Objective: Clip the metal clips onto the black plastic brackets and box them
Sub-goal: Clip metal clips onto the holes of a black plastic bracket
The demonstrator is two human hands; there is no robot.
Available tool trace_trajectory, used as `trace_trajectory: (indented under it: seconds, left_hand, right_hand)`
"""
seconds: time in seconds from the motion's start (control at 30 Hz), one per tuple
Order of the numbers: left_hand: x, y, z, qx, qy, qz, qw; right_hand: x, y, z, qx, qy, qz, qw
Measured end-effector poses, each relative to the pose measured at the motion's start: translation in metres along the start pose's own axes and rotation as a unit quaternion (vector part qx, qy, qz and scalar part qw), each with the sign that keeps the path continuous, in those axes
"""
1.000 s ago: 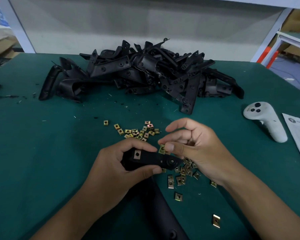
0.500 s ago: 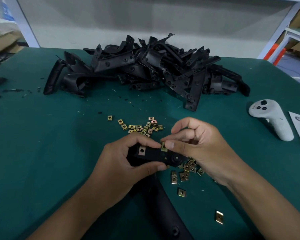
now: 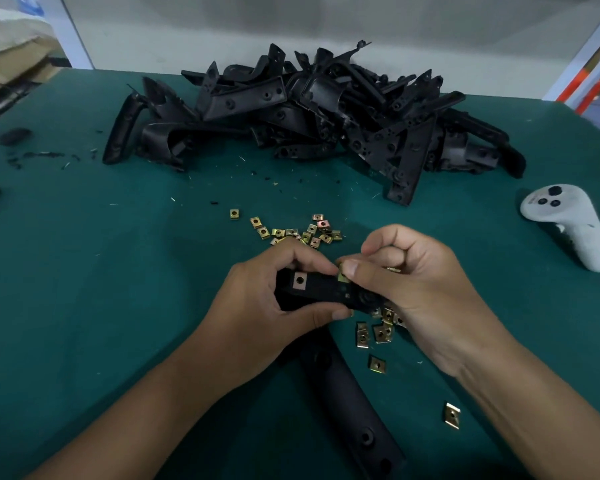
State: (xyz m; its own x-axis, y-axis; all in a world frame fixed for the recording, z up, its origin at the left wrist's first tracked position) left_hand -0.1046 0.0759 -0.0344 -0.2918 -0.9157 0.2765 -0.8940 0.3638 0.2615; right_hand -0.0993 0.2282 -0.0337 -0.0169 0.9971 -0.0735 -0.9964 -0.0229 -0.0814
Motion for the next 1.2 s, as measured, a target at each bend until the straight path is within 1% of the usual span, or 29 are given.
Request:
trace_trajectory:
  seconds: [0.1, 0.2, 0.3, 0.4, 0.47, 0.67, 0.8, 0.9, 0.97, 1.07, 1.13, 1.2]
  left_hand:
    - [-0.002, 0.0, -0.002, -0.005, -0.003, 0.008, 1.0]
    - [-0.004, 0.001, -0.002, -0.003, -0.016, 0.016, 1.0]
    - [0.001, 0.001, -0.002, -0.007, -0.007, -0.007, 1.0]
    - [0.012, 0.002, -0.003, -0.008, -0.034, -0.05, 0.998]
    - [0.014, 0.003, -0.004, -0.009, -0.039, -0.057, 0.998]
    - [0.015, 0.002, -0.003, -0.006, -0.058, -0.061, 0.996]
    - [0.015, 0.002, -0.001, 0.001, -0.045, -0.066, 0.997]
    - [0.016, 0.002, -0.001, -0.004, -0.049, -0.066, 0.997]
    - [0.016, 0.002, -0.001, -0.004, -0.045, -0.063, 0.997]
    - [0.016, 0.003, -0.002, -0.006, -0.047, -0.066, 0.997]
    - [0.019, 0.004, -0.002, -0.008, -0.052, -0.079, 0.995]
    - [0.022, 0.003, -0.001, -0.006, -0.06, -0.088, 0.994]
  right_hand:
    - [-0.002, -0.001, 0.005, 0.012, -0.026, 0.021, 0.999]
    - [0.0, -0.003, 0.013, 0.043, -0.052, 0.026, 0.997]
    - [-0.002, -0.006, 0.02, 0.08, -0.07, 0.029, 0.994]
    - [-0.009, -0.007, 0.024, 0.099, -0.012, 0.053, 0.994]
    - [-0.01, -0.006, 0.024, 0.098, 0.003, 0.058, 0.994]
    - [-0.011, -0.009, 0.025, 0.141, -0.067, 0.049, 0.987]
    - [-0.013, -0.006, 0.02, 0.123, -0.041, 0.066, 0.989]
    - [-0.007, -0.003, 0.017, 0.106, 0.014, 0.049, 0.993]
    - [-0.004, -0.001, 0.015, 0.096, 0.018, 0.04, 0.994]
    - [-0.01, -0.001, 0.015, 0.107, -0.002, 0.075, 0.991]
    - [-0.015, -0.004, 0.017, 0.133, -0.06, 0.1, 0.984]
    - [-0.014, -0.004, 0.018, 0.157, -0.132, 0.089, 0.975]
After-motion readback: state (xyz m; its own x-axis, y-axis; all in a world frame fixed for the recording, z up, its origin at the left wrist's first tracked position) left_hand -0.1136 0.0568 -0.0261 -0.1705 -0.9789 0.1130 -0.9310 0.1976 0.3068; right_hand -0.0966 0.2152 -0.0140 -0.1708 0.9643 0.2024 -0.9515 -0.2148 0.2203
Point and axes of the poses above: each hand's wrist, its own y-axis towards the middle knuckle, its own x-axis out of the back of the hand, z = x × y, the point moved 10 cm from there along y, towards the middle knuckle, and after that the axes turned 1 degree about y, right-handed, at the moved point
